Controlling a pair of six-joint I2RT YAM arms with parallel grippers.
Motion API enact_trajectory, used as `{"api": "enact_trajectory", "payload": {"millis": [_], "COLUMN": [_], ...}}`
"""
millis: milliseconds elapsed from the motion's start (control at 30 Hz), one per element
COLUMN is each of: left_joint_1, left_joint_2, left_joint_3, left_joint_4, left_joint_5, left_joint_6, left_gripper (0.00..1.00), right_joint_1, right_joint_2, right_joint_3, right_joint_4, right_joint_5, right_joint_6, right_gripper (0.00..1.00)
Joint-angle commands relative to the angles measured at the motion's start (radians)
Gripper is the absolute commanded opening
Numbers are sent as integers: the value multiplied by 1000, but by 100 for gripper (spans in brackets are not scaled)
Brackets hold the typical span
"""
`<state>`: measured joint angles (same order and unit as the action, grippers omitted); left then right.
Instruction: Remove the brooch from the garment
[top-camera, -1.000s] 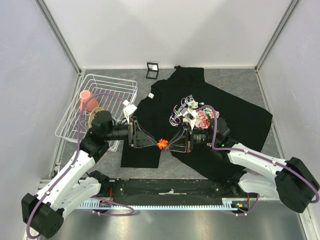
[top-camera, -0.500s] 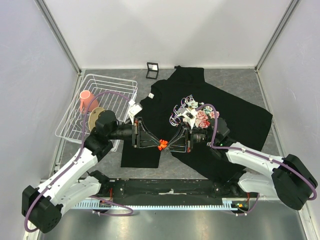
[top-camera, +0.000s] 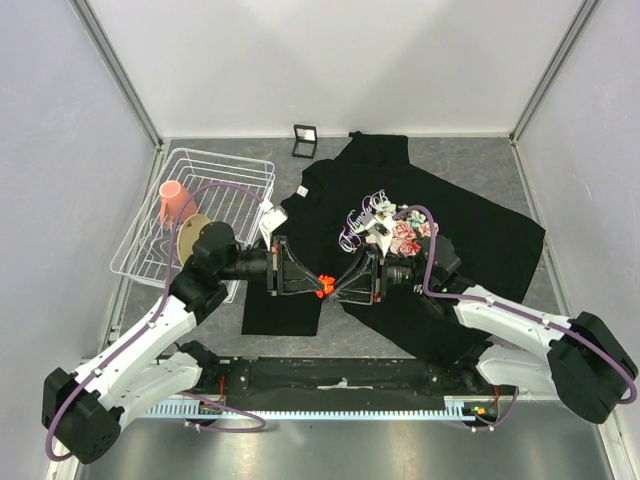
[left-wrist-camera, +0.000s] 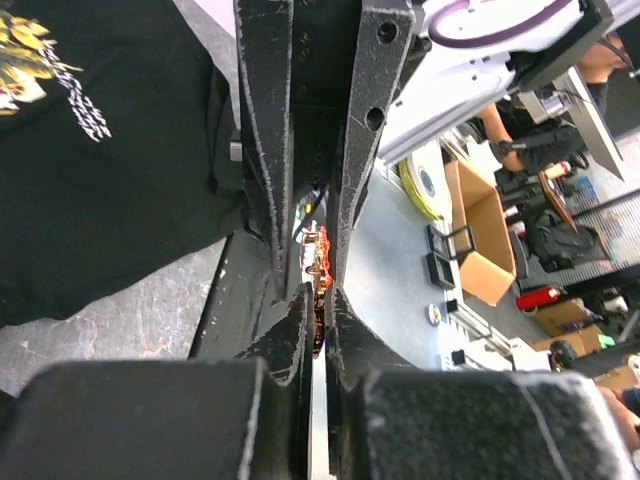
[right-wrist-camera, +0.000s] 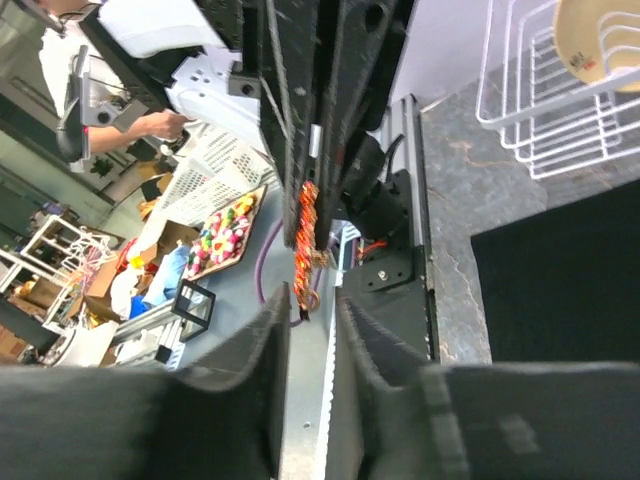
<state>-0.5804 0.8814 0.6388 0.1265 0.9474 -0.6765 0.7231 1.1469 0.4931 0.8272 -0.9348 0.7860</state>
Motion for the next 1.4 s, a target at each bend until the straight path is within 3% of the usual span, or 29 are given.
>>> {"api": "enact_trajectory", "payload": {"millis": [0, 33, 133, 367, 633, 1033, 1200, 1300, 1333, 1367], "left_joint_1": [-4, -4, -2, -2, -2, -2, -2, -2, -2, -2], "left_joint_2": [-48, -51, -55, -52, -58, -45, -41, -42, -45, -50], "left_joint_3": [30, 30, 30, 25, 27, 24, 25, 27, 35, 57], "left_joint_4": [27, 27, 7, 16, 27, 30, 42, 16, -22, -68], "left_joint_5": [-65, -71, -91, -98, -116, -130, -122, -139, -195, -238], "left_joint_6": [-3, -1, 11, -6, -23, -40, -49, -49, -41, -31], "left_gripper": [2, 2, 2, 2, 2, 2, 2, 2, 5, 21], "right_joint_1": [1, 2, 2, 4, 12, 24, 24, 24, 25, 25], "right_joint_2": [-58, -68, -99, -115, -84, -53, -42, -44, -52, -55], "right_joint_3": [24, 1, -36, -53, -33, -33, -28, -31, -31, -31], "right_joint_4": [-103, -88, -25, 24, 55, 104, 118, 119, 107, 92], "right_joint_5": [117, 167, 230, 252, 211, 199, 203, 226, 235, 250], "right_joint_6": [-19, -1, 79, 113, 116, 131, 134, 134, 130, 122], "right_gripper": [39, 47, 56, 58, 34, 25, 0, 0, 0, 0]}}
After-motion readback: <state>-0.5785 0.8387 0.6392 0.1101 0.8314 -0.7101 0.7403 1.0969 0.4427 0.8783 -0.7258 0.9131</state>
